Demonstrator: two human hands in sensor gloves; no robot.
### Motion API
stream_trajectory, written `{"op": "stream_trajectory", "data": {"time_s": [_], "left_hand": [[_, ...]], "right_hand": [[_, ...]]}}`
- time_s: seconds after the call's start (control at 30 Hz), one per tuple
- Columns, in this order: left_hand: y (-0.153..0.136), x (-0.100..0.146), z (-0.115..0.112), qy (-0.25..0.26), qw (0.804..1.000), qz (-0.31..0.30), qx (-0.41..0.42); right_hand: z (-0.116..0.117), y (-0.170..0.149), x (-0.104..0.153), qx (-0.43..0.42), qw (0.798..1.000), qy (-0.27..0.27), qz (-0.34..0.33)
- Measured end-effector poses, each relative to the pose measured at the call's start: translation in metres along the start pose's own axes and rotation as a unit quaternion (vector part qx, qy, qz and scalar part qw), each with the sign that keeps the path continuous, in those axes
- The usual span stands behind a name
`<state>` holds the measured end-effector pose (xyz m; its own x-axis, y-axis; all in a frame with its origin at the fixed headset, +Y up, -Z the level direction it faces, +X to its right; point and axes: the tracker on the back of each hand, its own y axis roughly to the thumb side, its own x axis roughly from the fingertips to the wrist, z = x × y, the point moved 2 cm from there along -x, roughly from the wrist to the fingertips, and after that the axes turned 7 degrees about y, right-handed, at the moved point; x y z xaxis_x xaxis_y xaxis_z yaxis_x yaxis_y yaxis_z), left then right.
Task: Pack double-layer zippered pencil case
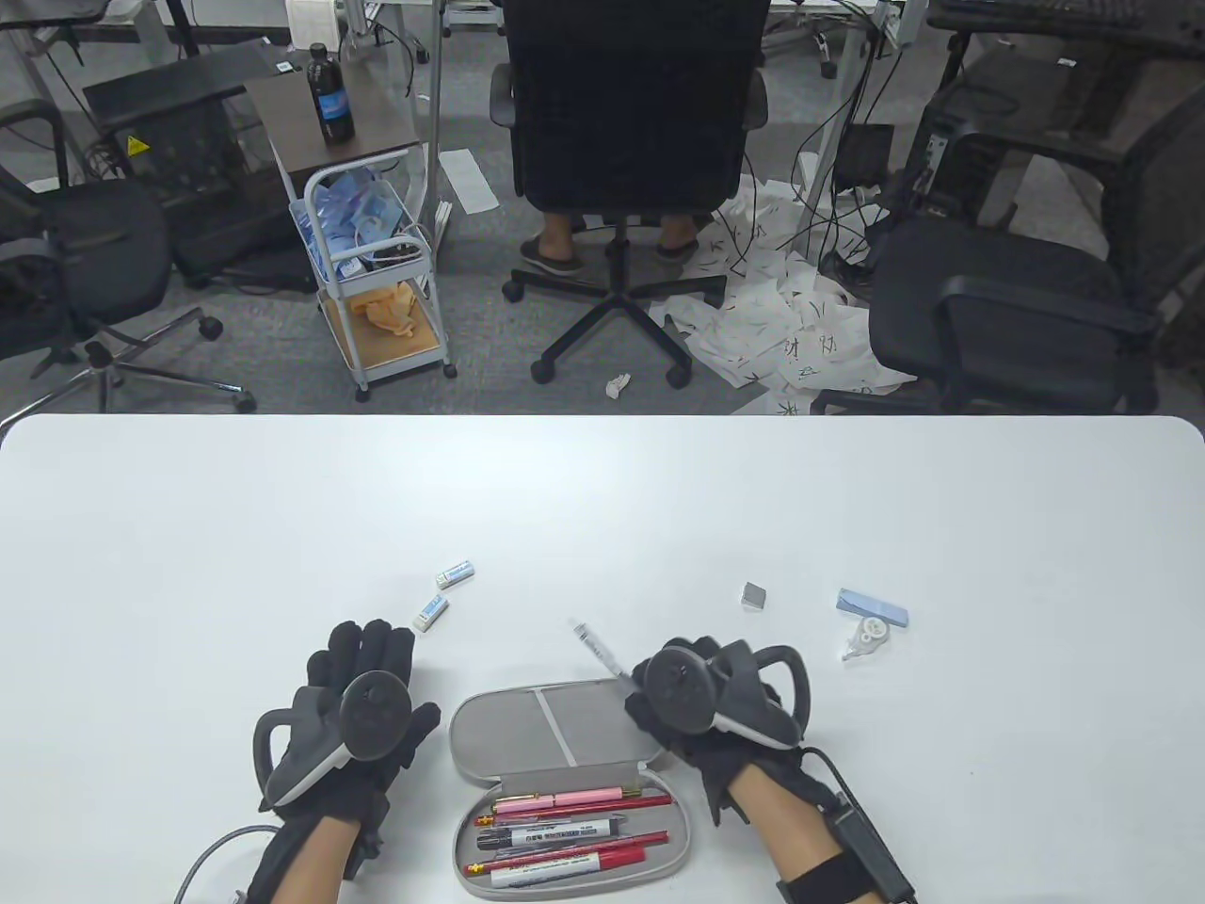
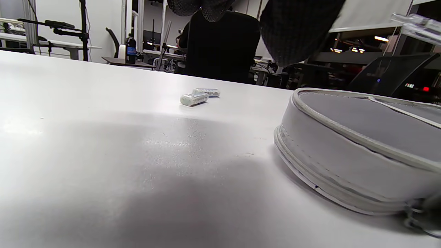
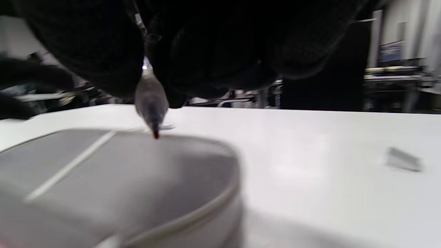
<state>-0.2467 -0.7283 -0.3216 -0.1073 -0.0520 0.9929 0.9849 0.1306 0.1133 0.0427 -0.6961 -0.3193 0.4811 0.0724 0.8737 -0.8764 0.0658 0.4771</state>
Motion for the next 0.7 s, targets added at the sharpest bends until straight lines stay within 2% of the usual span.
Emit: {"op": "stream_trajectory", "data": {"time_s": [0.07,0.17,0.33,0.53,0.63,0.7], "left_hand": [[0.0,0.001,0.002,0.004,1.0,0.0,-0.002],[0.0,0.002,0.002,0.005,1.0,0.001,-0.003],[-0.002,0.002,0.003,0.003,1.0,0.005,-0.008],[0.001,0.003,0.003,0.003,1.0,0.0,-0.009],[0.005,0.003,0.004,0.004,1.0,-0.008,-0.008],[0.007,0.003,0.004,0.003,1.0,-0.012,-0.008]], "right_hand": [[0.009,0.025,0.006,0.03,0.997,0.025,-0.064],[0.027,0.054,0.017,0.099,0.984,0.082,-0.121],[0.037,0.07,0.025,0.181,0.969,0.065,-0.155],[0.045,0.071,0.024,0.182,0.969,0.062,-0.155],[0.039,0.063,0.024,0.132,0.978,0.063,-0.145],[0.03,0.055,0.025,0.096,0.986,0.043,-0.13]]}}
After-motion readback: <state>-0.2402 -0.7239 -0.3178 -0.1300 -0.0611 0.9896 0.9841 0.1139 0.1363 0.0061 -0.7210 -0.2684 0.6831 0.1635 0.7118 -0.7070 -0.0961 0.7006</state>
